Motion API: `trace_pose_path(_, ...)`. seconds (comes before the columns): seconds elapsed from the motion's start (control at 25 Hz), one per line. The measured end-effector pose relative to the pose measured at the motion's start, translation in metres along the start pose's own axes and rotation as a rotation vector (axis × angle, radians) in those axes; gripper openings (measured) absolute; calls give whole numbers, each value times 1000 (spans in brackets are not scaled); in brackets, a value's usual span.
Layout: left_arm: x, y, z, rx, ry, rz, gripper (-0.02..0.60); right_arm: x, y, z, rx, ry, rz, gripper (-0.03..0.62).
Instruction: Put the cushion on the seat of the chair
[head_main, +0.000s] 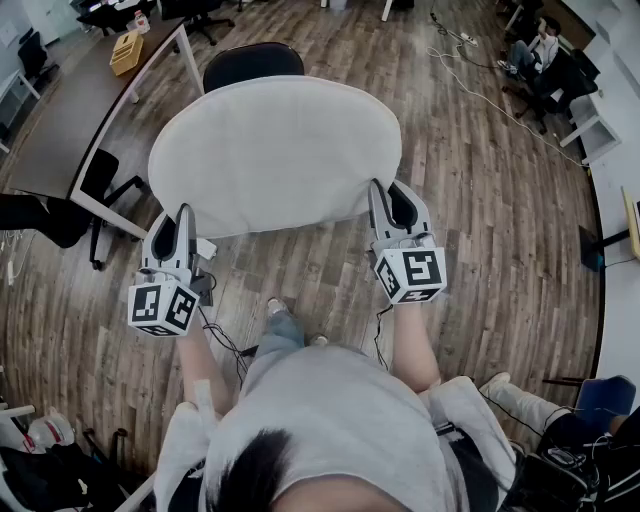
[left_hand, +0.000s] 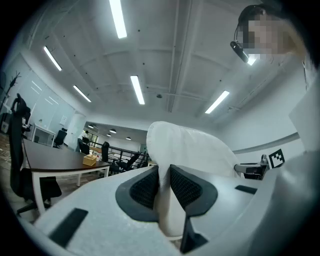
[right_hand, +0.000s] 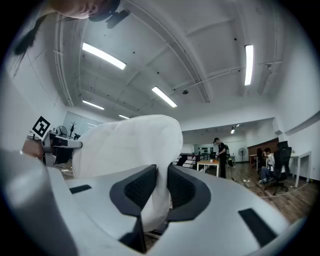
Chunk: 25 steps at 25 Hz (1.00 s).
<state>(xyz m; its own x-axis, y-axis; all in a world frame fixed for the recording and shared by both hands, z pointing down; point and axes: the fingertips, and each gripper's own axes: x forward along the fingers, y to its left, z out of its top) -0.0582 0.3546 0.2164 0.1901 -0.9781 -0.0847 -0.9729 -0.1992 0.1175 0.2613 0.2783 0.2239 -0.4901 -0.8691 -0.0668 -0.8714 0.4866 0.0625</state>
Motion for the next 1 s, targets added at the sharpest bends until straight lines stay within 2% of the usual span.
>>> trace_pose_path(0.56,14,17,-1,-5,8,-5,60,21,4,-6,19,12,-14,58)
trace_pose_path(1.0,53,52,-9,-20,24,-24,60,71,5,-18,38,48,-40,58)
